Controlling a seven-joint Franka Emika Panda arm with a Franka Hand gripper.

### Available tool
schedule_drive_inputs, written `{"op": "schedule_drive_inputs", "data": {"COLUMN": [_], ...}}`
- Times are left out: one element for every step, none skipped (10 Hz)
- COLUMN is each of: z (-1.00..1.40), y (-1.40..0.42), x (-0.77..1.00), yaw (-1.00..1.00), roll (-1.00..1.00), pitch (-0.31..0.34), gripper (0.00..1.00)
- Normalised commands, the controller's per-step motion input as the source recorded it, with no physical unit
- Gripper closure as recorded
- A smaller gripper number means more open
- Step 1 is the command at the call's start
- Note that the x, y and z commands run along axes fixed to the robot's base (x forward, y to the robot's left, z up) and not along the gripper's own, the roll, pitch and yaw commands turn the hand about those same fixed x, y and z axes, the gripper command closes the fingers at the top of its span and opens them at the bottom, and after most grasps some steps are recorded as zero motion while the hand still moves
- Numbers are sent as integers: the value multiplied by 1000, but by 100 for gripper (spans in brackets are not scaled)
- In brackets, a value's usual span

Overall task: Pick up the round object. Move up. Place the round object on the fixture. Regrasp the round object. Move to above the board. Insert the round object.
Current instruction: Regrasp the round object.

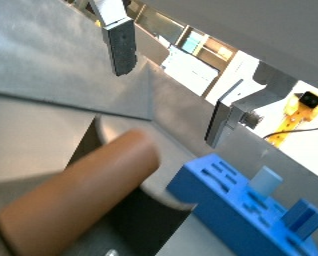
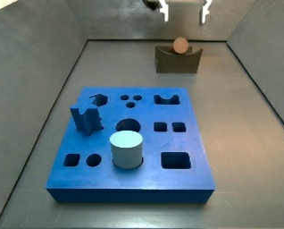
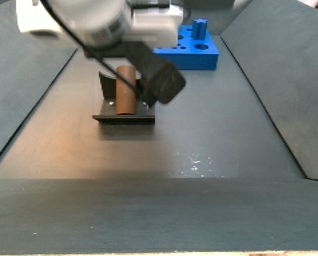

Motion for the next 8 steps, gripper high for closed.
{"op": "schedule_drive_inputs", "data": {"z": [359, 881, 735, 636, 380, 171, 50, 51], "y": [8, -839, -787, -699, -490, -324, -111, -52], "x": [-34, -119, -111, -105, -105, -86, -43, -29], "yaw": [20, 36, 35, 35, 33, 33, 33, 33], "roll": [79, 1000, 1000, 1000, 1000, 1000, 1000, 1000], "pitch": [74, 54, 52, 46, 37, 34, 33, 35], "gripper": [0, 0, 0, 0, 0, 0, 0, 0]}}
